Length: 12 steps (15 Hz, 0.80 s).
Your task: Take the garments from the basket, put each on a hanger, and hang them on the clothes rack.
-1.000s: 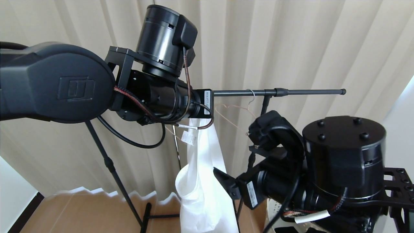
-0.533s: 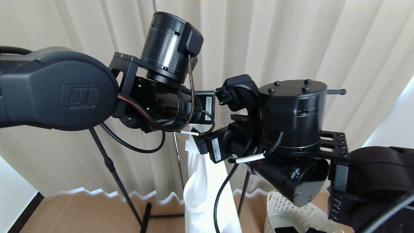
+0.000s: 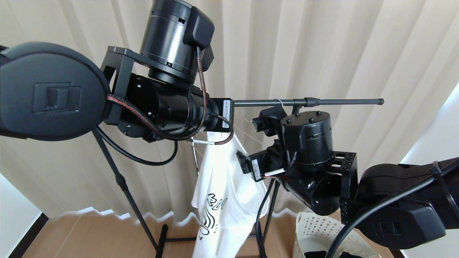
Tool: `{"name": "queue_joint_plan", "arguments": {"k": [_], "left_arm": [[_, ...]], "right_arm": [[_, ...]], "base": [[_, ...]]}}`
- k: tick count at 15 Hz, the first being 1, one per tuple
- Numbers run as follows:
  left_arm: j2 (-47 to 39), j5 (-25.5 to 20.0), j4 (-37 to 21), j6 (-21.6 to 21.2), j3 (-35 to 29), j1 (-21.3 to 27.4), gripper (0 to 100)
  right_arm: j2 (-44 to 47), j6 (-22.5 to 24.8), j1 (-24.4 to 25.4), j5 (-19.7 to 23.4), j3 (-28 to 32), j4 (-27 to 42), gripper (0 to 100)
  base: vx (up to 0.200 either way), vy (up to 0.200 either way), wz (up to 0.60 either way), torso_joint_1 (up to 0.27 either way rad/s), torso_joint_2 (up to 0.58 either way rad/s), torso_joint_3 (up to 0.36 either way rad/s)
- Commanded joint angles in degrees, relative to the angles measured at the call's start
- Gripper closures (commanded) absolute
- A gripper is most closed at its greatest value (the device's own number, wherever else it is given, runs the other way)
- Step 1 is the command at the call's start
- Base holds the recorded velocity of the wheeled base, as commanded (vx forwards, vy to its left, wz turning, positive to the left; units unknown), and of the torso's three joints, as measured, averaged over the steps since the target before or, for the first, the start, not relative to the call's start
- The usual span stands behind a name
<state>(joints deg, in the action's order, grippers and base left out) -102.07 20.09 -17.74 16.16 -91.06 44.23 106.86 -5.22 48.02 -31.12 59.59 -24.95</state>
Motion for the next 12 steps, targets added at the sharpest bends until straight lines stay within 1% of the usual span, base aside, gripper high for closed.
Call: {"name": "queue_joint_plan", "arguments": {"k": [1,3,4,5,8,9,10,12], "left_arm": [[1.0,0.0,0.0,-0.3,0.0,0.0,100],[1.3,-0.1,0.0,-0.3,0.1,-0.1,100],[1.3,-0.1,0.0,-0.3,0.1,-0.1,100],[1.4,-0.1,0.0,-0.3,0.3,-0.1,100],[1.5,-0.1,0.0,-0.2,0.9,-0.1,100],[1.5,-0.1,0.0,-0.1,1.0,-0.1,100],[1.5,-0.2,0.0,-0.1,1.2,-0.1,100],[2.1,-0.4,0.1,-0.1,3.0,-0.1,100]], "right_arm": [[-1.7,-0.1,-0.5,0.4,-4.3,-0.2,0],[-2.4,-0.1,-0.5,0.5,-7.4,-0.8,0],[-2.4,-0.1,-0.5,0.5,-8.0,-1.4,0],[-2.4,0.2,-0.6,0.5,-9.6,-3.1,0],[-2.3,0.2,-0.9,1.1,-10.5,-3.4,0],[-2.2,0.2,-0.9,1.2,-10.5,-3.5,100],[-2.2,0.1,-0.9,1.2,-10.4,-3.6,100],[-2.5,-0.1,-2.2,1.3,-11.8,-7.0,100]], "base": [[0.000,0.000,0.00,0.000,0.00,0.000],[0.000,0.000,0.00,0.000,0.00,0.000],[0.000,0.000,0.00,0.000,0.00,0.000],[0.000,0.000,0.00,0.000,0.00,0.000],[0.000,0.000,0.00,0.000,0.00,0.000],[0.000,0.000,0.00,0.000,0.00,0.000],[0.000,0.000,0.00,0.000,0.00,0.000],[0.000,0.000,0.00,0.000,0.00,0.000]]}}
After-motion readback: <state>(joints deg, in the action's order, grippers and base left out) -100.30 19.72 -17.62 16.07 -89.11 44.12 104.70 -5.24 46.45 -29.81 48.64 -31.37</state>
